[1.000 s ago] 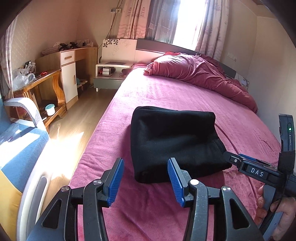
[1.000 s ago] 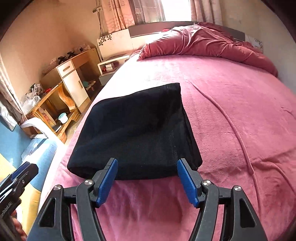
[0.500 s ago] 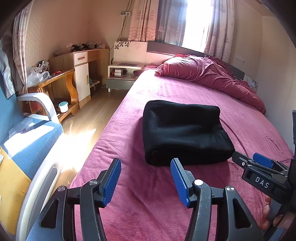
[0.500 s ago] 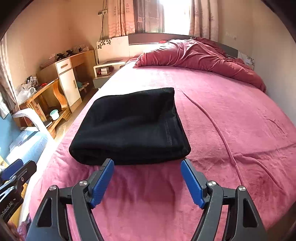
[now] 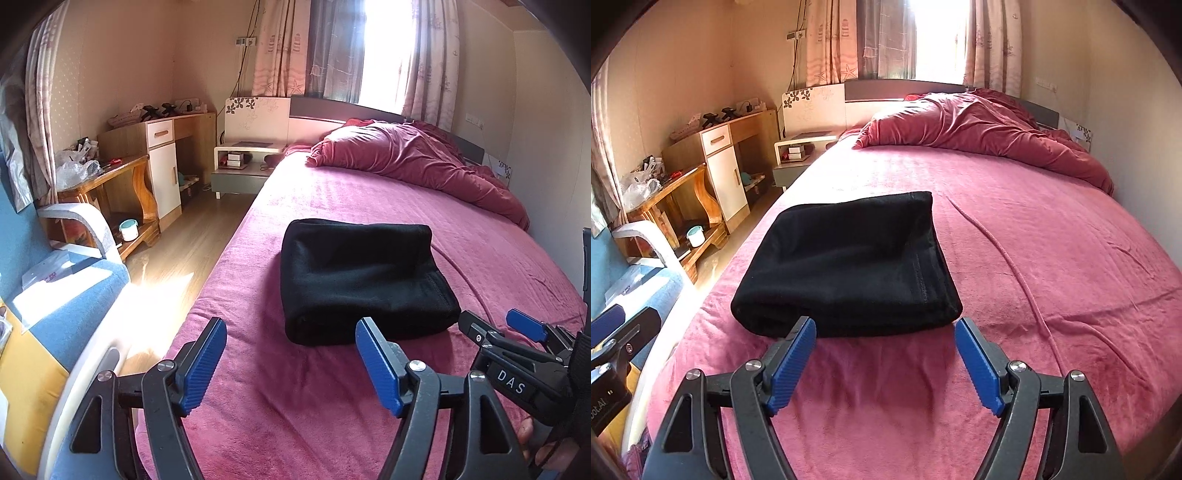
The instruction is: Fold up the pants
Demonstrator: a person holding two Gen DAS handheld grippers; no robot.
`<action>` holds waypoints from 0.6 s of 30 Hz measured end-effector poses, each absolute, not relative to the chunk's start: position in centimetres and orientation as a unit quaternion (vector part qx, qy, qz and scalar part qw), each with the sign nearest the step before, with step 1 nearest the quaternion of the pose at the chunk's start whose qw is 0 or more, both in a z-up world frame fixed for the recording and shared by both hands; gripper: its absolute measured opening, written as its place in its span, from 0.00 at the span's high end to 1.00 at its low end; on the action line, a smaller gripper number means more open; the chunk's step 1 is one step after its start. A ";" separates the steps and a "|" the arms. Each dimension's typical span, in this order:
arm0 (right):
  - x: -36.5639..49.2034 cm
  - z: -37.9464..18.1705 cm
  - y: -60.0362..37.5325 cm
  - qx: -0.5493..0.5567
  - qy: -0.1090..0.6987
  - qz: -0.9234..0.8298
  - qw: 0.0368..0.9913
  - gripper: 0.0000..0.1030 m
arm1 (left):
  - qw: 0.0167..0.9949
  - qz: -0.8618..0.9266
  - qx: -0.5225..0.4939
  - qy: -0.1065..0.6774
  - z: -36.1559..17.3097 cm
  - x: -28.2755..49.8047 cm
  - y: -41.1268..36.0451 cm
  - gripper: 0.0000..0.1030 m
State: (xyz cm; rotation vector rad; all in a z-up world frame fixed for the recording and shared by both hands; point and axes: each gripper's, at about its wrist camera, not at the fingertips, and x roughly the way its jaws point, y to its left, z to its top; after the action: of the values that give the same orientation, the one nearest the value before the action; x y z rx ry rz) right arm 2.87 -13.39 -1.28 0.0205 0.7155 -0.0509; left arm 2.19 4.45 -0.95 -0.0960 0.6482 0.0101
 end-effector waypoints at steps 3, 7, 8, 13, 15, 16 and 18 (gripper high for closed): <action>2.8 -1.3 -13.5 0.015 0.349 -0.028 0.937 0.24 | 0.947 0.010 -0.049 0.317 -0.9 2.3 4.4 0.28; 2.9 -1.6 -13.7 0.017 0.352 -0.027 0.935 0.24 | 0.948 0.021 -0.044 0.314 -0.8 2.3 4.1 0.28; 2.9 -1.6 -13.8 0.017 0.353 -0.027 0.935 0.24 | 0.948 0.021 -0.043 0.314 -0.9 2.3 4.1 0.28; 2.9 -1.7 -14.1 0.020 0.353 -0.029 0.935 0.24 | 0.947 0.025 -0.044 0.317 -0.9 2.3 3.9 0.28; 2.9 -1.6 -14.2 0.021 0.352 -0.030 0.935 0.24 | 0.947 0.027 -0.046 0.318 -1.0 2.3 3.9 0.28; 2.8 -1.5 -14.2 0.021 0.351 -0.031 0.936 0.24 | 0.946 0.028 -0.047 0.318 -1.0 2.3 3.9 0.28; 2.8 -1.5 -14.2 0.021 0.350 -0.032 0.936 0.24 | 0.947 0.029 -0.049 0.317 -1.0 2.2 4.0 0.28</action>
State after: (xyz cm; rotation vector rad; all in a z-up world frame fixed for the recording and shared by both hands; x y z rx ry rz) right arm 2.81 -14.19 -1.51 0.0435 0.7163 -0.0646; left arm 2.22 3.99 -0.98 -0.0995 0.6450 0.0595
